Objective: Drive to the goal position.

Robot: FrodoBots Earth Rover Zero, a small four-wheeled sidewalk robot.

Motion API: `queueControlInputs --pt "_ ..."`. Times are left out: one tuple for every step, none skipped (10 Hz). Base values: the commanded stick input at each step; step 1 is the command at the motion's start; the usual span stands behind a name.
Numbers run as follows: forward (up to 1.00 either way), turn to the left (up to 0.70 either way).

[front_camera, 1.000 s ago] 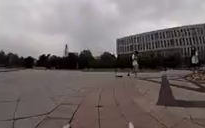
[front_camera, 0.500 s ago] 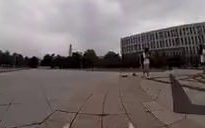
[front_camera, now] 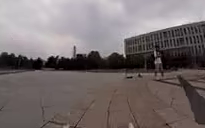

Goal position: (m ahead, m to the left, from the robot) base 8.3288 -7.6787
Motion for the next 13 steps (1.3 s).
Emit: queueControlInputs --pt "0.70 0.00" --pt "0.70 0.00" --pt "0.70 0.00" --pt "0.70 0.00" --pt "0.70 0.00" --pt "0.70 0.00" --pt "0.70 0.00" --pt "0.70 0.00" --pt "0.70 0.00" --pt "0.70 0.00" --pt "0.70 0.00" --pt "0.70 0.00" --pt "0.70 0.00"
